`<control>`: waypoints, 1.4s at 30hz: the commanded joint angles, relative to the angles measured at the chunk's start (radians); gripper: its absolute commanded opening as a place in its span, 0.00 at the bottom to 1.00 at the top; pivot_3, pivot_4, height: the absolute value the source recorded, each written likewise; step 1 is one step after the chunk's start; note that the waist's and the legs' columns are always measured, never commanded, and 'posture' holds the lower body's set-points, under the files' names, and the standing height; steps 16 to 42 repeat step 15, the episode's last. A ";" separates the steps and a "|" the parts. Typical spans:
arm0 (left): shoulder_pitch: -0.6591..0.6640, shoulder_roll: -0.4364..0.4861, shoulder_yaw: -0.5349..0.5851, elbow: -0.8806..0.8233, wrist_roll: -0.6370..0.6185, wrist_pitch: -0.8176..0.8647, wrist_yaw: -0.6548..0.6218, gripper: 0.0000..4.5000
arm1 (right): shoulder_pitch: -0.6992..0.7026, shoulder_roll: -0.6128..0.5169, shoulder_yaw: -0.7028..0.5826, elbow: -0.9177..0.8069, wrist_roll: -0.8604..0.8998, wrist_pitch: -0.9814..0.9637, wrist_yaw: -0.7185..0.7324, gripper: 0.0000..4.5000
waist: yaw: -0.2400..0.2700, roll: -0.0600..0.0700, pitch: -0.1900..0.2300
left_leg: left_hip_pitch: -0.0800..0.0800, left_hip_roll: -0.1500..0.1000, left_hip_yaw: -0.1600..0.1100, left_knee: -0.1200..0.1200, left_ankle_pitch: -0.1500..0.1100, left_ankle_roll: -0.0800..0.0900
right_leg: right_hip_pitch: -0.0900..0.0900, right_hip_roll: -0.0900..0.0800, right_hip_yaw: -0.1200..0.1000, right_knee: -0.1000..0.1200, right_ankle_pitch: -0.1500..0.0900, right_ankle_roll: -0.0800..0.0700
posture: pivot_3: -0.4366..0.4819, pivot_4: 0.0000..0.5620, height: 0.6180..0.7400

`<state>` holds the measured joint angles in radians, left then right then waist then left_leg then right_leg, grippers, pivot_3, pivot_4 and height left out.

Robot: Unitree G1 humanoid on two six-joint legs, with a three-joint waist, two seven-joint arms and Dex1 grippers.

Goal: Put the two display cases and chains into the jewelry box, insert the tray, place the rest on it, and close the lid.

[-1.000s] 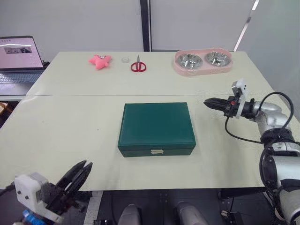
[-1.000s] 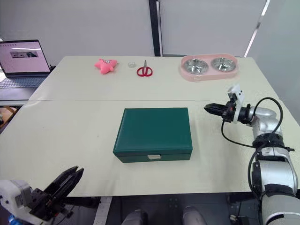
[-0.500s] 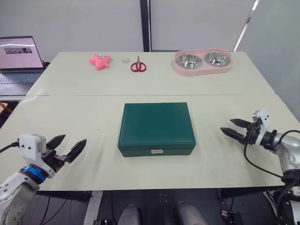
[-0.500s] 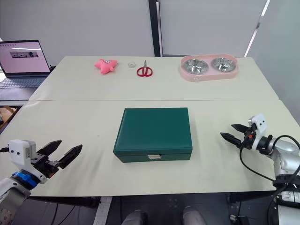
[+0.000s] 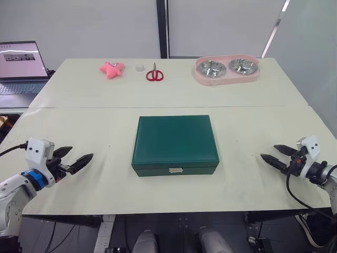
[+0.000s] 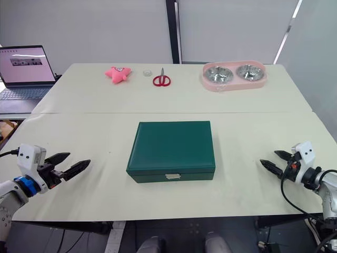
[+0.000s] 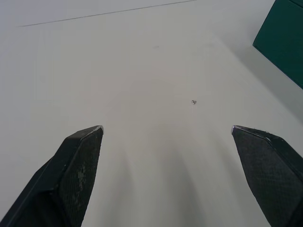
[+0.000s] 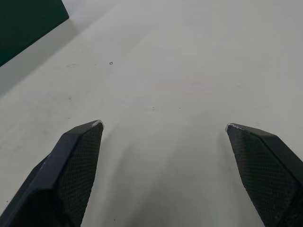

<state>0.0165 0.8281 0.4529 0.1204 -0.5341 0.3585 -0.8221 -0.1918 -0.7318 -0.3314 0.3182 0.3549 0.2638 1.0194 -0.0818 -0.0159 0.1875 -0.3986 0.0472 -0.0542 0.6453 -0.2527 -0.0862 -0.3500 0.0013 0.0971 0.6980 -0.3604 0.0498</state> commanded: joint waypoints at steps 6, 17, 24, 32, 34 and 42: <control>0.029 0.019 0.063 0.016 0.014 -0.014 -0.038 1.00 | 0.022 -0.019 -0.025 -0.050 0.024 -0.004 -0.022 0.98 | 0.001 0.000 0.000 | 0.000 0.000 0.000 0.000 0.000 0.000 | 0.000 0.000 0.000 0.000 0.000 0.000 | 0.48 0.27 1.00; 0.055 0.033 0.099 0.034 0.028 -0.016 -0.050 1.00 | 0.007 -0.015 -0.010 -0.029 0.017 -0.011 -0.020 0.98 | 0.001 0.000 0.000 | 0.000 0.000 0.000 0.000 0.000 0.000 | 0.000 0.000 0.000 0.000 0.000 0.000 | 0.48 0.27 1.00; 0.055 0.033 0.099 0.034 0.028 -0.016 -0.050 1.00 | 0.007 -0.015 -0.010 -0.029 0.017 -0.011 -0.020 0.98 | 0.001 0.000 0.000 | 0.000 0.000 0.000 0.000 0.000 0.000 | 0.000 0.000 0.000 0.000 0.000 0.000 | 0.48 0.27 1.00; 0.055 0.033 0.099 0.034 0.028 -0.016 -0.050 1.00 | 0.007 -0.015 -0.010 -0.029 0.017 -0.011 -0.020 0.98 | 0.001 0.000 0.000 | 0.000 0.000 0.000 0.000 0.000 0.000 | 0.000 0.000 0.000 0.000 0.000 0.000 | 0.48 0.27 1.00; 0.055 0.033 0.099 0.034 0.028 -0.016 -0.050 1.00 | 0.007 -0.015 -0.010 -0.029 0.017 -0.011 -0.020 0.98 | 0.001 0.000 0.000 | 0.000 0.000 0.000 0.000 0.000 0.000 | 0.000 0.000 0.000 0.000 0.000 0.000 | 0.48 0.27 1.00; 0.055 0.033 0.099 0.034 0.028 -0.016 -0.050 1.00 | 0.007 -0.015 -0.010 -0.029 0.017 -0.011 -0.020 0.98 | 0.001 0.000 0.000 | 0.000 0.000 0.000 0.000 0.000 0.000 | 0.000 0.000 0.000 0.000 0.000 0.000 | 0.48 0.27 1.00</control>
